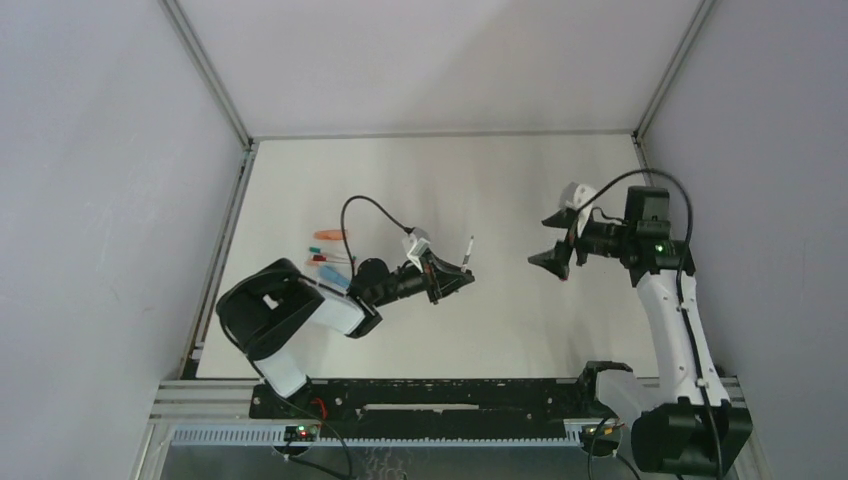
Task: Insert the pens into the pen caps
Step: Move the pen cap to the center of the board.
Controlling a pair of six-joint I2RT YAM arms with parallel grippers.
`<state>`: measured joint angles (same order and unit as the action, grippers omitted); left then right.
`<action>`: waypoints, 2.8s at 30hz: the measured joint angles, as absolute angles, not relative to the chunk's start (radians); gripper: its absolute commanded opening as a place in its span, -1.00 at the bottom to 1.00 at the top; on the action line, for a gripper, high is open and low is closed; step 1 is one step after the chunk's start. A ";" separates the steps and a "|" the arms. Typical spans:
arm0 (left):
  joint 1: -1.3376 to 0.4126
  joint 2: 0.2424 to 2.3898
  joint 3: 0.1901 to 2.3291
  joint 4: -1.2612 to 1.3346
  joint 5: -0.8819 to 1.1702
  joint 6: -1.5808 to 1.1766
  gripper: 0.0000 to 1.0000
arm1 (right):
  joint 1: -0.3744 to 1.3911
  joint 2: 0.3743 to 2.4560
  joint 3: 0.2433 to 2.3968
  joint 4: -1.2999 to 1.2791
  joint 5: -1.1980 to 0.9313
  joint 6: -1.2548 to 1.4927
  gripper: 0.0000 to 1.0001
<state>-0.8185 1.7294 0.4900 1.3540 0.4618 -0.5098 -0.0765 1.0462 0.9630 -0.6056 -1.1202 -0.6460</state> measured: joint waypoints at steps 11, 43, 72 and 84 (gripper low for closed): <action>-0.811 1.566 0.346 1.353 0.320 -0.386 -1.00 | -0.060 1.255 0.977 -1.028 -0.487 -1.836 0.38; -0.810 1.563 0.340 1.352 0.299 -0.358 -0.98 | 0.129 1.606 0.893 -0.711 -0.057 -2.074 -0.22; -0.808 1.563 0.340 1.352 0.318 -0.358 -0.97 | 0.206 1.658 0.934 -0.782 0.009 -2.027 -0.90; -0.808 1.562 0.339 1.353 0.308 -0.358 -0.97 | 0.403 1.619 0.918 -0.841 -0.053 -1.959 -0.83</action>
